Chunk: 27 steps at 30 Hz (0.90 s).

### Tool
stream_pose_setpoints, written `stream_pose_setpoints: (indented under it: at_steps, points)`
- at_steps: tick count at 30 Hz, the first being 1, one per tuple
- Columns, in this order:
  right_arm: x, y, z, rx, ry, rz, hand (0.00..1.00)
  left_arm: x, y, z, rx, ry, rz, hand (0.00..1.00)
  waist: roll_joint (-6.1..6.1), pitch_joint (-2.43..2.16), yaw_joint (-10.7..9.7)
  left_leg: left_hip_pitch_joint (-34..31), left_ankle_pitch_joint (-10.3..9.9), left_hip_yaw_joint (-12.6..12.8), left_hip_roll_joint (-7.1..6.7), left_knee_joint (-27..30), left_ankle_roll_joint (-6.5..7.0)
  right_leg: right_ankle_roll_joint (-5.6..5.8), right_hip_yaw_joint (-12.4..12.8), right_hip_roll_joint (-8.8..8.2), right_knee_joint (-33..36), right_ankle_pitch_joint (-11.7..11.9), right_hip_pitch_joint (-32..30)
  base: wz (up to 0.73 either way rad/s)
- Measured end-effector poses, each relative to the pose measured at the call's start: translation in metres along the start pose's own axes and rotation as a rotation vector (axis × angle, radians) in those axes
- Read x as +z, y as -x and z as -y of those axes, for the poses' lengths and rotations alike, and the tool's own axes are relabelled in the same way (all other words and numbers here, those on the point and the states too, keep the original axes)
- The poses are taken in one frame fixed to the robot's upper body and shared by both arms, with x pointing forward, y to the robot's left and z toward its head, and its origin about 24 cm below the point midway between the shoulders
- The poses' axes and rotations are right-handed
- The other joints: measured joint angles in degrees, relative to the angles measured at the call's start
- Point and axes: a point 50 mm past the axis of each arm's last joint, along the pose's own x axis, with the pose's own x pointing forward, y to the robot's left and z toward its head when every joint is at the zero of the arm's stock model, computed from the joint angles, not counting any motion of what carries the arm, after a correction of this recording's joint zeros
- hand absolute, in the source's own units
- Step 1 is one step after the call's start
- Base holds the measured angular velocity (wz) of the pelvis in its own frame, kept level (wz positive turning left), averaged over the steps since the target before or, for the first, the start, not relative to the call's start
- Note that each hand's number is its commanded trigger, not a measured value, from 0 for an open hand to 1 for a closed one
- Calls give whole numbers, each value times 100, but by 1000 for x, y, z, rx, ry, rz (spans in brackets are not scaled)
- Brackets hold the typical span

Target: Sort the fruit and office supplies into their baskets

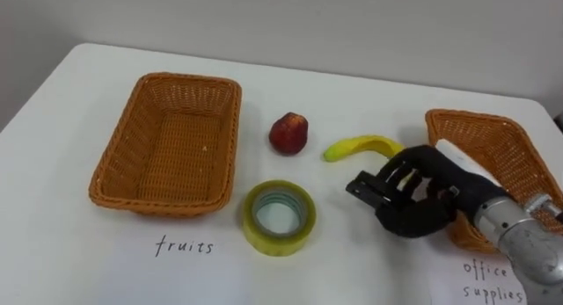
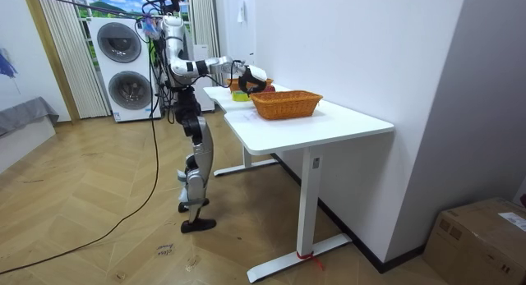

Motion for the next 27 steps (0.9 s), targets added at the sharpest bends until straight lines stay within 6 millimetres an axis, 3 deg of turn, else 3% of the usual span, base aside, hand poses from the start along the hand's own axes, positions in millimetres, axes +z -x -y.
stream_pose_setpoints:
  at_steps: [13, 21, 25, 27]
  points:
    - [11, 3, 13, -213, -149, 146, 100, -12, 3, 6, -11, -13, -27, 0, 157, 3, -58, 110, 6, 50, 5, -80, -2, 0, 93, 15, 9, 0, 40, -3]
    - [11, 5, 21, -391, -192, 168, 100, -16, 4, 7, -14, -14, -35, 0, 152, 4, -71, 109, 6, 96, 10, -80, -2, 1, 122, 19, 11, 0, 30, -2]
    - [10, 7, 25, -458, -210, 164, 100, -19, 5, 8, -15, -15, -41, 0, 89, -17, -90, 113, 6, 94, 11, -76, -2, 1, 118, 19, 10, 0, 33, 0]
    - [8, 9, 29, -507, -230, 167, 100, -20, 5, 6, -6, 1, -51, 0, 51, 1, -91, 113, 7, 83, 13, -75, -2, 1, 119, 21, 9, 0, 34, 0]
